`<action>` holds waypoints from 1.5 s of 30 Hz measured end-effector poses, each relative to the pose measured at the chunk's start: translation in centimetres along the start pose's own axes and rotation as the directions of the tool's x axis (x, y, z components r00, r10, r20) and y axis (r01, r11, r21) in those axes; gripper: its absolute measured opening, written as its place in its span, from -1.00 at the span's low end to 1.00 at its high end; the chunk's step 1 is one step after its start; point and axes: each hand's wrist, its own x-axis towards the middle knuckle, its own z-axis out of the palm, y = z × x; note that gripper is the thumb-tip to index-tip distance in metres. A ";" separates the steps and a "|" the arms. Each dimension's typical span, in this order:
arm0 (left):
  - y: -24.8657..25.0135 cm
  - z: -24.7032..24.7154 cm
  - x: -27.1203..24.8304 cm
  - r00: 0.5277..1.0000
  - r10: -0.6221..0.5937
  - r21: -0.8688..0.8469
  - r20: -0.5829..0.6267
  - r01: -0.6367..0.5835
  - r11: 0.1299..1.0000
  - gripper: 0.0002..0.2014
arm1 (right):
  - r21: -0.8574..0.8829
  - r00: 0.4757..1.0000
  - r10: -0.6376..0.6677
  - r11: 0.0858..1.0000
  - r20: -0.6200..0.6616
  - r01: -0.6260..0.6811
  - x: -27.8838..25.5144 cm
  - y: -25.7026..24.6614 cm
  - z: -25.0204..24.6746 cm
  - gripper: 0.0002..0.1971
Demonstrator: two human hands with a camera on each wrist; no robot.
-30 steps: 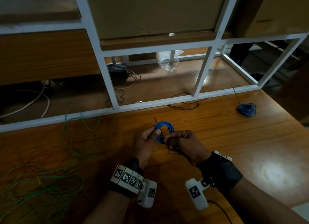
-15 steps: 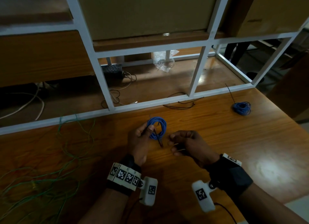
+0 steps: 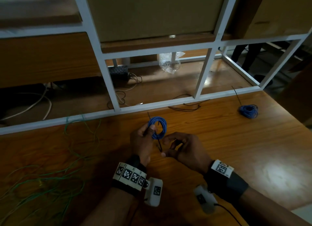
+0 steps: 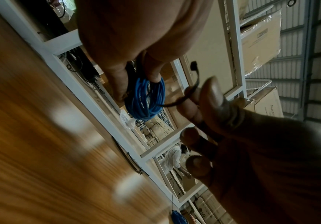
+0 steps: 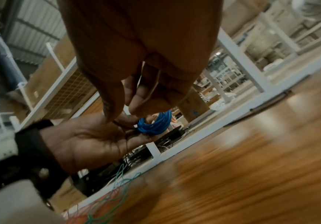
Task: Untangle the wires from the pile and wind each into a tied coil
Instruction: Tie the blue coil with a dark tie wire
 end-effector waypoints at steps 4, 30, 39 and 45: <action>0.4 -0.5 -0.3 1.000 -0.011 0.017 -0.016 0.012 1.000 -0.80 | -0.069 0.997 -0.080 0.994 -0.006 0.080 0.0 -0.3 0.8 -0.77; 1.2 -1.6 -2.0 0.892 0.380 0.504 0.245 -0.452 0.736 -0.69 | 0.088 0.964 0.029 0.996 -0.265 -0.006 5.4 -2.3 -1.8 -0.86; 0.9 -1.0 -2.1 0.870 0.399 0.525 0.290 -0.493 0.694 -0.61 | -0.111 0.969 -0.018 0.994 -0.245 -0.010 4.9 -2.6 -2.4 -0.87; 0.8 -1.0 -2.2 0.879 0.373 0.513 0.298 -0.477 0.714 -0.67 | -0.125 0.973 0.003 0.992 -0.231 -0.032 4.9 -2.5 -2.5 -0.86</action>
